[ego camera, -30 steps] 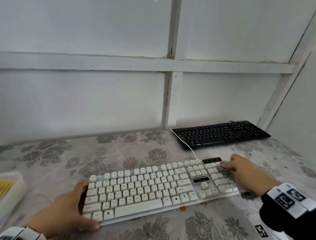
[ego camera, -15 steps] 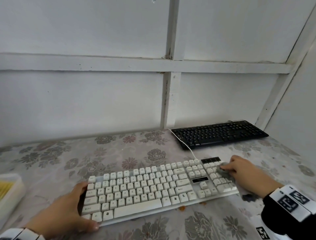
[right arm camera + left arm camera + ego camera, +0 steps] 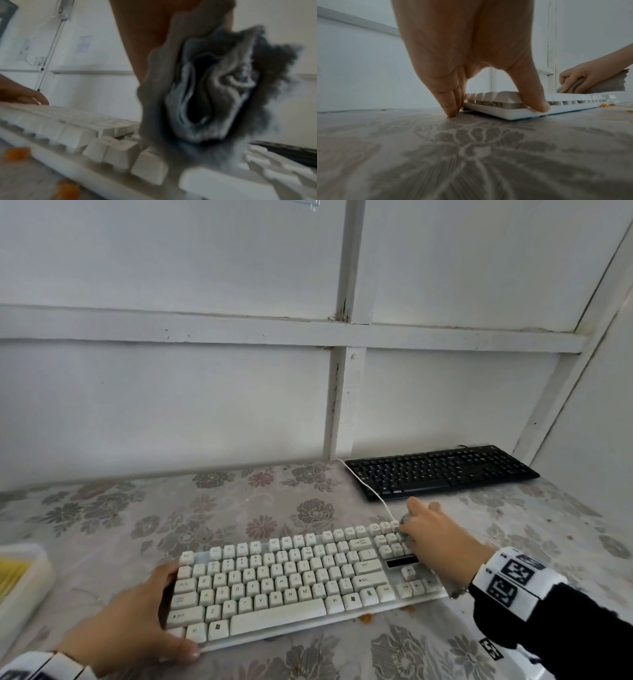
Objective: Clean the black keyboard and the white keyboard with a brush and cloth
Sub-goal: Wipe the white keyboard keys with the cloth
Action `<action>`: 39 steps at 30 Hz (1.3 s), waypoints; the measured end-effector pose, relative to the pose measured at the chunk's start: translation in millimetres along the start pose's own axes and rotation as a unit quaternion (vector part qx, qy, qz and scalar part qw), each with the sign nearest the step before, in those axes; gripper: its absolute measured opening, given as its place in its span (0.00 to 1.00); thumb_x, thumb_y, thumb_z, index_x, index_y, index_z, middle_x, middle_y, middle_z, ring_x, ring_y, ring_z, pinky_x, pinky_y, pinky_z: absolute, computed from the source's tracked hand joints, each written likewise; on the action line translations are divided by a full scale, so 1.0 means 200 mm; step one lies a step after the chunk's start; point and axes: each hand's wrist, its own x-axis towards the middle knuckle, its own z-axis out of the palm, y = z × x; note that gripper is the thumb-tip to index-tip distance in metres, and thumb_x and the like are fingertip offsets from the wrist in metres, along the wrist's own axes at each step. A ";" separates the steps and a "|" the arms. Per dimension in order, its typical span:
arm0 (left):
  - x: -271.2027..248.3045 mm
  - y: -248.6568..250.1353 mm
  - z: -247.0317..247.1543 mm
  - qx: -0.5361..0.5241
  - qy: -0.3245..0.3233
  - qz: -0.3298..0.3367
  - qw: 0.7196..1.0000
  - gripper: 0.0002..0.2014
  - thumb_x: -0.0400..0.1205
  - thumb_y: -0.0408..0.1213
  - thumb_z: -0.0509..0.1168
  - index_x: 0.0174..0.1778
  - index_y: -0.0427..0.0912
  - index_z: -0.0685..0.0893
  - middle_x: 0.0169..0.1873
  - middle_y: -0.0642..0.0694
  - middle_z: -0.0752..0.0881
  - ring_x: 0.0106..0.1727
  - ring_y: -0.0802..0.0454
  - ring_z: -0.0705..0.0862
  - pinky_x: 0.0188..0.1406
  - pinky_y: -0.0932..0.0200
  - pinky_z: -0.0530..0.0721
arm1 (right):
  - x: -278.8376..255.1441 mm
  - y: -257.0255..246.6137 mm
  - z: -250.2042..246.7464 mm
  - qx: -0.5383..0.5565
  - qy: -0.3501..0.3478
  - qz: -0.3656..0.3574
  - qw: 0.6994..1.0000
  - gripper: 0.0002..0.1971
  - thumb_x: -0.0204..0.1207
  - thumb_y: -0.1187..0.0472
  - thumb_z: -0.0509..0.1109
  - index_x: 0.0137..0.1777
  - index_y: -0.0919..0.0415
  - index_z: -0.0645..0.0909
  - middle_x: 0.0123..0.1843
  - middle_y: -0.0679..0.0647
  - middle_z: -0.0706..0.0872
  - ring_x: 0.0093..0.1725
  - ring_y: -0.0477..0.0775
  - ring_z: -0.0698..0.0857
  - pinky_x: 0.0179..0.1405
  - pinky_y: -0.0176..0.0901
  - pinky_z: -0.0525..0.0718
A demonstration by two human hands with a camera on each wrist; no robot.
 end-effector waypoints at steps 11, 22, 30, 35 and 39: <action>-0.01 0.01 -0.01 -0.003 -0.011 0.002 1.000 0.73 0.31 0.76 0.67 0.76 0.59 0.49 0.57 0.64 0.78 0.55 0.66 0.78 0.46 0.75 0.73 | 0.04 0.00 -0.01 0.093 -0.002 0.008 0.996 0.05 0.81 0.64 0.61 0.50 0.55 0.77 0.58 0.54 0.70 0.51 0.53 0.80 0.48 0.37 0.76; -0.01 0.01 0.00 0.008 0.003 0.004 1.000 0.71 0.32 0.75 0.68 0.76 0.59 0.51 0.57 0.66 0.76 0.56 0.66 0.77 0.54 0.71 0.73 | 0.02 -0.01 0.05 0.002 -0.001 0.050 0.999 0.16 0.79 0.68 0.63 0.31 0.53 0.70 0.49 0.50 0.67 0.46 0.51 0.77 0.43 0.38 0.75; 0.00 0.01 -0.01 0.021 0.004 -0.002 1.000 0.73 0.32 0.75 0.68 0.77 0.58 0.50 0.66 0.62 0.76 0.59 0.64 0.78 0.56 0.70 0.74 | -0.05 0.02 0.08 -0.064 -0.046 0.007 0.997 0.22 0.78 0.69 0.62 0.27 0.50 0.59 0.49 0.49 0.64 0.43 0.52 0.71 0.31 0.36 0.65; 0.00 0.01 -0.01 0.015 0.002 0.010 1.000 0.72 0.30 0.76 0.67 0.76 0.60 0.52 0.62 0.64 0.77 0.59 0.64 0.78 0.54 0.71 0.74 | -0.12 0.04 0.04 -0.055 -0.112 -0.033 0.992 0.21 0.79 0.67 0.62 0.26 0.53 0.62 0.47 0.51 0.65 0.34 0.49 0.70 0.27 0.33 0.64; 0.00 0.02 -0.01 0.019 0.001 0.021 1.000 0.73 0.30 0.76 0.66 0.76 0.61 0.51 0.64 0.65 0.76 0.61 0.65 0.77 0.57 0.71 0.73 | -0.16 0.08 -0.07 -0.008 -0.157 -0.037 0.987 0.10 0.78 0.61 0.64 0.37 0.58 0.83 0.40 0.42 0.66 0.44 0.50 0.78 0.46 0.40 0.79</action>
